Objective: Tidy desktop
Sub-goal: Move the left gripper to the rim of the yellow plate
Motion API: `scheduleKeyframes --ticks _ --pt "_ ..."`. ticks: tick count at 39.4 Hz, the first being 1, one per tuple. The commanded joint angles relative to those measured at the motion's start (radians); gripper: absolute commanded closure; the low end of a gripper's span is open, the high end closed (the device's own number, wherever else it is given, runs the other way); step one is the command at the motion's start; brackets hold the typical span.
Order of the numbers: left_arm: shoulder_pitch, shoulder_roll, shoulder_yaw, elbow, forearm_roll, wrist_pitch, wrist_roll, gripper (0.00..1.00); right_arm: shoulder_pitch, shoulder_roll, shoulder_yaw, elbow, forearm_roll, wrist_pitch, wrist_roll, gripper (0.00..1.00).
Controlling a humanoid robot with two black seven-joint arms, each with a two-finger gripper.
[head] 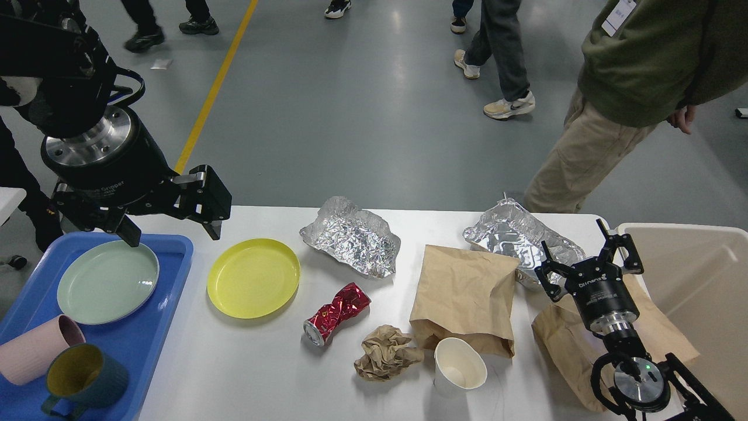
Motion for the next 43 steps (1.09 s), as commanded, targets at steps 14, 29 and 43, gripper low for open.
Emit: scheduleKeyframes --ticks 14,29,43 --pt "0.136 0.019 -0.006 0.029 -0.005 0.089 -0.005 0.04 0.0 0.0 0.0 0.0 0.0 0.0 0.0 0.0" --pt "0.444 0.108 0.002 0.082 -0.206 0.39 0.001 0.08 0.0 0.0 0.0 0.0 0.0 0.0 0.0 0.0" --pt "0.815 0.271 -0.188 0.197 -0.389 0.577 0.001 0.09 0.001 0.0 0.0 0.002 0.0 0.0 0.0 0.0"
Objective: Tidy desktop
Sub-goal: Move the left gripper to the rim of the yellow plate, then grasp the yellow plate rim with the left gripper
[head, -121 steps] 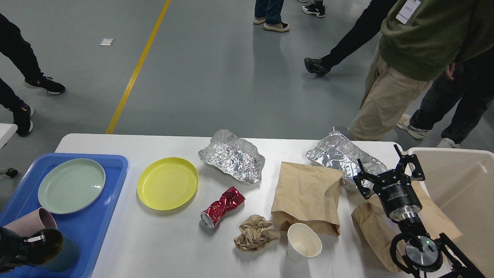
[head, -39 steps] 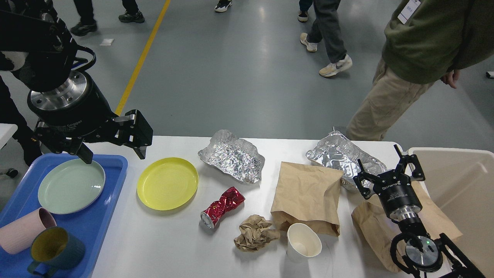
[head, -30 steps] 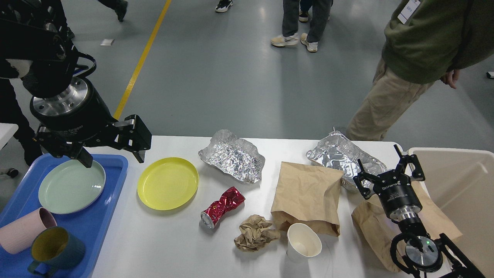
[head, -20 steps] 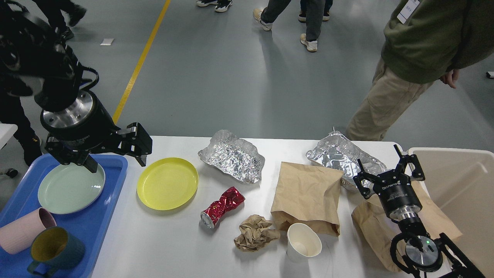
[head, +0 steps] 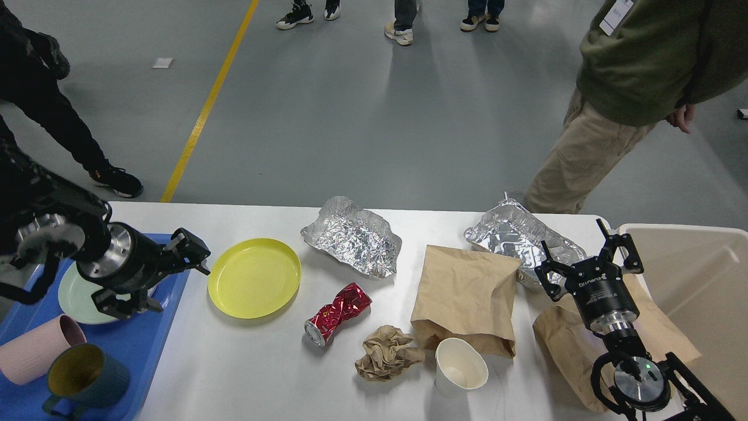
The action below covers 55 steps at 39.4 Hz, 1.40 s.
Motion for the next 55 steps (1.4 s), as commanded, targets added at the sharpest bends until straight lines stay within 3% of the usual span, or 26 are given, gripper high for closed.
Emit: scheduleKeyframes --ticks 1,10,13,23,35,40,55 --pt "0.149 0.033 -0.117 0.033 -0.045 0.127 0.0 0.09 -0.001 0.001 0.0 0.0 0.0 0.0 0.0 0.0" --pt "0.357 0.039 -0.296 0.077 -0.056 0.378 -0.002 0.08 -0.001 0.0 0.0 0.0 0.0 0.0 0.0 0.0" --pt "0.397 0.039 -0.323 0.097 -0.056 0.406 -0.005 0.08 -0.001 0.0 0.0 0.0 0.0 0.0 0.0 0.0" --pt "0.543 0.034 -0.43 0.263 -0.049 0.408 0.0 0.08 0.001 0.001 0.0 0.0 0.0 0.0 0.0 0.0" --pt "0.627 0.031 -0.511 0.396 -0.045 0.412 -0.002 0.09 -0.001 0.0 0.0 0.0 0.0 0.0 0.0 0.0" --pt "0.684 0.036 -0.588 0.441 -0.032 0.412 -0.011 0.17 -0.001 0.001 0.0 0.0 0.0 0.0 0.0 0.0" --pt "0.764 0.014 -0.648 0.532 0.048 0.4 -0.005 0.38 0.001 0.0 0.0 0.0 0.0 0.0 0.0 0.0"
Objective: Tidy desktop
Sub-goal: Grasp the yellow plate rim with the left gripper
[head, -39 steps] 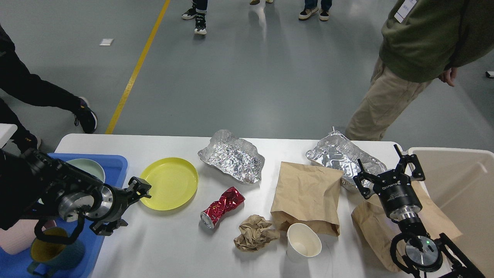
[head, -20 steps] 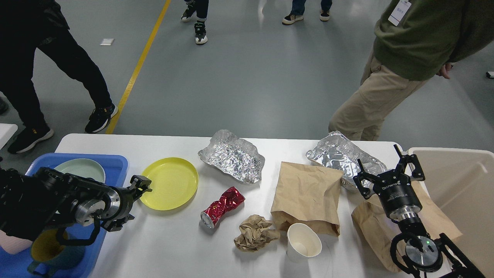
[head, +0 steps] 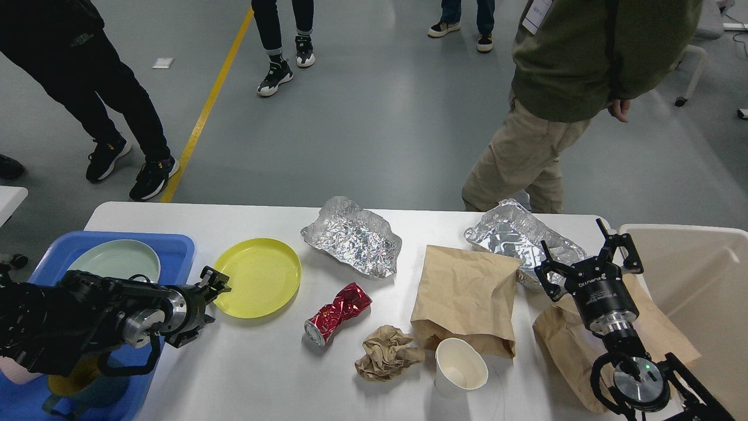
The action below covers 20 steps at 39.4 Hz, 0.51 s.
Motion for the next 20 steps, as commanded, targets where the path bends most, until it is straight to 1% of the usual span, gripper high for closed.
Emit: scheduleKeyframes --ticks 1,5,9,10,12,13,15,16,20 --pt "0.033 -0.009 -0.033 0.022 0.026 -0.002 0.004 0.39 -0.001 0.0 0.0 0.0 0.0 0.0 0.0 0.0" --pt "0.047 -0.017 -0.05 0.034 0.043 -0.007 0.009 0.48 0.0 0.0 0.0 0.0 0.0 0.0 0.0 0.0" --pt "0.05 -0.024 -0.05 0.039 0.047 -0.007 0.01 0.52 0.0 0.0 0.0 0.0 0.0 0.0 0.0 0.0" --pt "0.05 -0.024 -0.052 0.04 0.047 -0.008 0.01 0.56 -0.001 0.0 0.0 0.0 0.0 0.0 0.0 0.0" --pt "0.05 -0.023 -0.052 0.04 0.046 -0.008 0.012 0.6 -0.001 -0.001 0.0 0.0 0.0 0.0 0.0 0.0" --pt "0.05 -0.023 -0.052 0.04 0.046 -0.014 0.012 0.67 -0.001 -0.001 0.0 0.0 0.0 0.0 0.0 0.0" --pt "0.05 -0.021 -0.05 0.04 0.046 -0.028 0.01 0.75 0.0 0.0 0.0 0.0 0.0 0.0 0.0 0.0" --pt "0.05 -0.02 -0.05 0.04 0.044 -0.046 0.01 0.82 0.0 -0.001 0.0 0.0 0.0 0.0 0.0 0.0" --pt "0.05 -0.017 -0.05 0.042 0.044 -0.085 0.012 0.96 0.0 -0.001 0.0 0.0 0.0 0.0 0.0 0.0"
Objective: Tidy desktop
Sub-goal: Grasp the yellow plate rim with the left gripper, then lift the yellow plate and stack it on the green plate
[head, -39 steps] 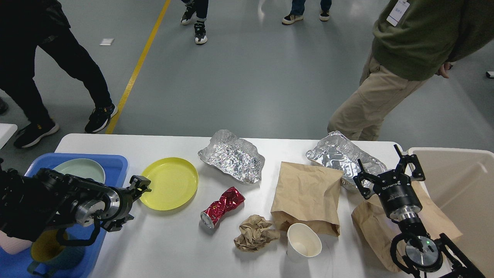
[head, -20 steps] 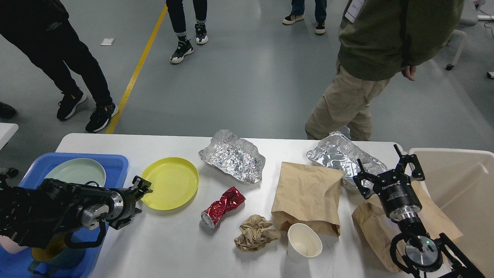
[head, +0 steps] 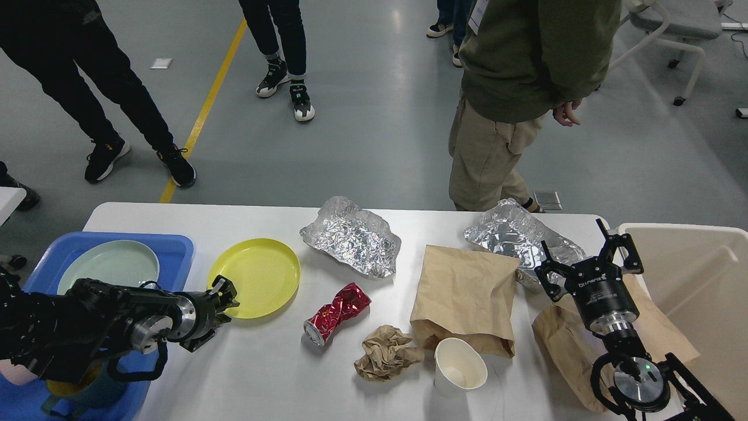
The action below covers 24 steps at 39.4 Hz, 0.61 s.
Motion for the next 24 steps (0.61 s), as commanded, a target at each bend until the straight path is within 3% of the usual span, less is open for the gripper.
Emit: scheduleKeyframes --ticks 1,17,24 --pt "0.0 0.003 0.003 0.0 -0.002 -0.041 0.0 0.97 -0.001 0.001 0.0 0.0 0.0 0.0 0.0 0.0" --pt "-0.011 0.01 0.007 -0.026 -0.009 -0.043 0.0 1.0 0.001 0.001 0.0 0.0 0.0 0.0 0.0 0.0" --pt "-0.144 0.081 0.087 -0.185 -0.009 -0.057 0.04 1.0 0.001 0.001 0.0 0.0 0.0 0.0 0.0 0.0"
